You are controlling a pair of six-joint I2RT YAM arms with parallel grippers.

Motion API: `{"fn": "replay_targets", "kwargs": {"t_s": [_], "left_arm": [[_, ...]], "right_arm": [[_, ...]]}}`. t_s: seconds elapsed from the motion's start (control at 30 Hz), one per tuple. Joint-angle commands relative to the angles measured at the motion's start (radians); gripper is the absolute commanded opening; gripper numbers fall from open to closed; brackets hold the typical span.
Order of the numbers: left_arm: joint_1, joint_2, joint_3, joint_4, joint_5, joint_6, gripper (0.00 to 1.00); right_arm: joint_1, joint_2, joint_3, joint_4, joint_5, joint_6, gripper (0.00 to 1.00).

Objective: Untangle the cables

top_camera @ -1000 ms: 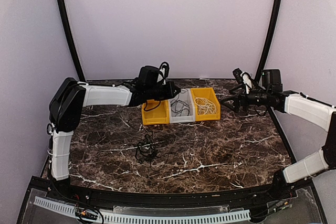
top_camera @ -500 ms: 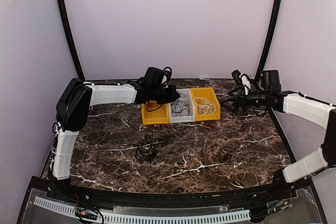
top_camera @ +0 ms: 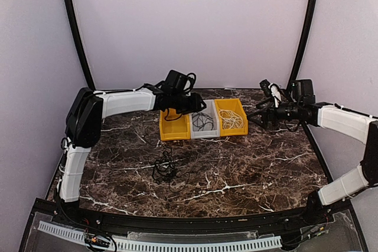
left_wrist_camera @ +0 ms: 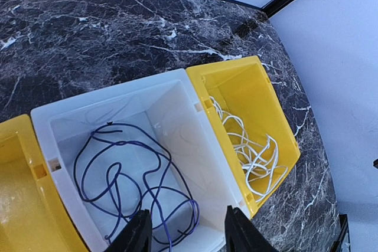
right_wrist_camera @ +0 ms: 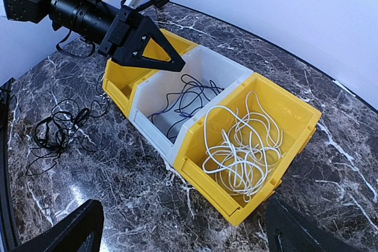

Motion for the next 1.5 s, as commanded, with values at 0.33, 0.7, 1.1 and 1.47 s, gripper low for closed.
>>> {"fn": "replay_targets", "kwargs": {"t_s": [0.33, 0.7, 1.1, 1.47], "left_arm": [[0.010, -0.505, -0.425, -0.158, -0.318, 0.074, 0.52], [0.067, -0.766, -1.014, 0.069, -0.254, -0.433, 0.55], [0.169, -0.615, -1.119, 0.330, -0.146, -0.534, 0.36], [0.231, -0.441, -1.069, 0.479, -0.093, -0.586, 0.16]], "right_arm": [[0.012, 0.019, 0.017, 0.023, 0.083, -0.040, 0.93], [0.099, 0.064, 0.042, -0.013, 0.107, -0.092, 0.92], [0.119, 0.040, 0.025, -0.018, 0.095, -0.109, 0.92], [0.120, 0.032, 0.023, -0.015, 0.095, -0.107, 0.92]]}}
